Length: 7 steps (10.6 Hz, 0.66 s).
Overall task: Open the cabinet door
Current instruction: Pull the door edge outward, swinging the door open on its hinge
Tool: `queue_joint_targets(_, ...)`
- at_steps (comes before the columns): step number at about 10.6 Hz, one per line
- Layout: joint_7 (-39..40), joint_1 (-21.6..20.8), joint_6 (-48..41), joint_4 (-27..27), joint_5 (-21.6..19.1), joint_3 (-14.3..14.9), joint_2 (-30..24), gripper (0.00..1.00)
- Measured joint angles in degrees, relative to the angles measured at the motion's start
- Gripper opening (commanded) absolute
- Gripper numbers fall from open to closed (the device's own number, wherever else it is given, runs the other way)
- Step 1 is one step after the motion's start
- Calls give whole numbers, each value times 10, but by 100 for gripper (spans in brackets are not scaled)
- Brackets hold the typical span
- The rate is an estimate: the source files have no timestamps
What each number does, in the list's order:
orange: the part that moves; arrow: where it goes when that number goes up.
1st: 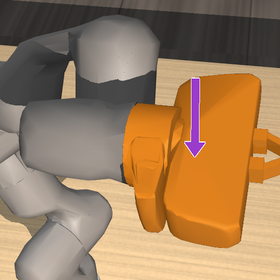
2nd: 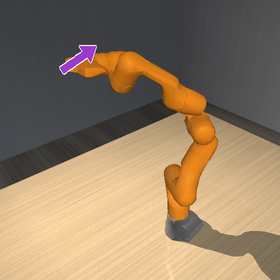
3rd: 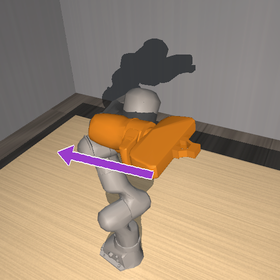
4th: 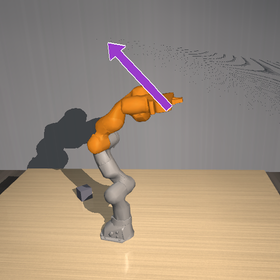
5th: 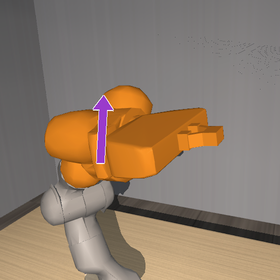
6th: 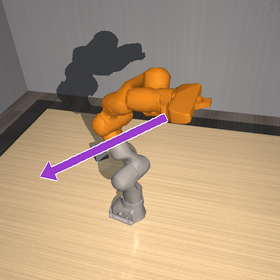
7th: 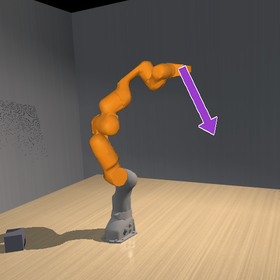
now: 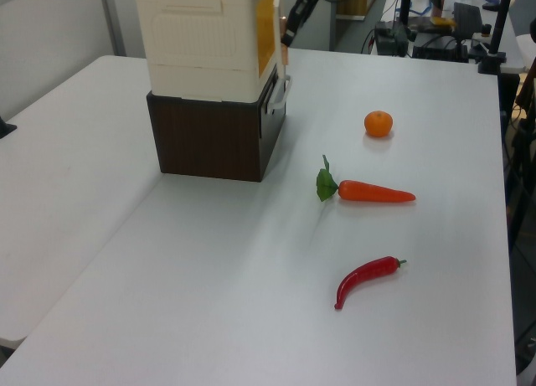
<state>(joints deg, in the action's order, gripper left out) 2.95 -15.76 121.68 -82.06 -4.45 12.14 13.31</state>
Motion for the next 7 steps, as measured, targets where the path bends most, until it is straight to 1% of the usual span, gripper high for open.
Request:
queue_joint_targets(1,1,6,-33,-7,-1,1,-12,70)
queue_joint_targets(2,1,17,-78,-18,-2,1,-27,93)
queue_joint_targets(3,1,33,-126,-30,-2,1,-43,100)
queue_joint_targets(5,2,69,-222,-57,-2,-1,-87,100)
queue_joint_targets(7,3,105,-309,-75,-2,-10,-128,100)
